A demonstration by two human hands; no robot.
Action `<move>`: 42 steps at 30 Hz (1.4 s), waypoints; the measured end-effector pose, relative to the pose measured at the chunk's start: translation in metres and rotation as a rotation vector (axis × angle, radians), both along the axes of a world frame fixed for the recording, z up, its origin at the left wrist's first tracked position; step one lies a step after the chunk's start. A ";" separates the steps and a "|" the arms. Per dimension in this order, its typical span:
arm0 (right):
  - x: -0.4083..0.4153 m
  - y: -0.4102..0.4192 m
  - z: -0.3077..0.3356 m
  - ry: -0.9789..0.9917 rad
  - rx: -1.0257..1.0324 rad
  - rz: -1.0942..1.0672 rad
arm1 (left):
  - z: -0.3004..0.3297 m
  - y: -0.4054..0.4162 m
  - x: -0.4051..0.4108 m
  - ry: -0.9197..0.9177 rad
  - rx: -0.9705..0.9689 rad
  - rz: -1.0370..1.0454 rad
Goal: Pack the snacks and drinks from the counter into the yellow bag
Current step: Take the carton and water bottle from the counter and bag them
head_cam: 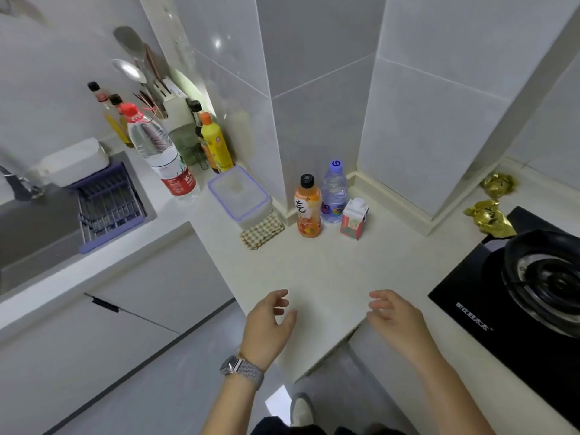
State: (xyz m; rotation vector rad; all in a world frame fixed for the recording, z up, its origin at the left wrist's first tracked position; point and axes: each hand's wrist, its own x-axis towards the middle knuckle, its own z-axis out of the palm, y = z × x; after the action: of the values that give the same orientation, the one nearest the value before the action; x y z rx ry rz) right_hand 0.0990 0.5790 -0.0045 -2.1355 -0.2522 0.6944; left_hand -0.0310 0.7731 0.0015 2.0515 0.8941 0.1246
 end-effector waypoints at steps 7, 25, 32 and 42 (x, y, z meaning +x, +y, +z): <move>0.013 0.024 -0.013 0.029 -0.030 -0.034 | -0.001 0.029 0.032 -0.035 -0.050 -0.055; 0.169 0.105 -0.027 -0.237 0.036 -0.091 | 0.008 0.044 0.072 -0.067 -0.096 0.135; 0.193 0.127 -0.051 -0.240 -0.030 0.042 | 0.005 0.042 0.074 -0.048 -0.101 0.196; 0.177 0.109 -0.045 0.006 0.135 -0.020 | 0.008 0.038 0.088 -0.030 -0.108 0.197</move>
State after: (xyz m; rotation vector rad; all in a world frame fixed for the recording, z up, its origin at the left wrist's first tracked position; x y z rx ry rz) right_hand 0.2765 0.6879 -0.0490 -2.0051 -0.2667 0.6533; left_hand 0.0568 0.8109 0.0100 1.8554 1.0608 0.2088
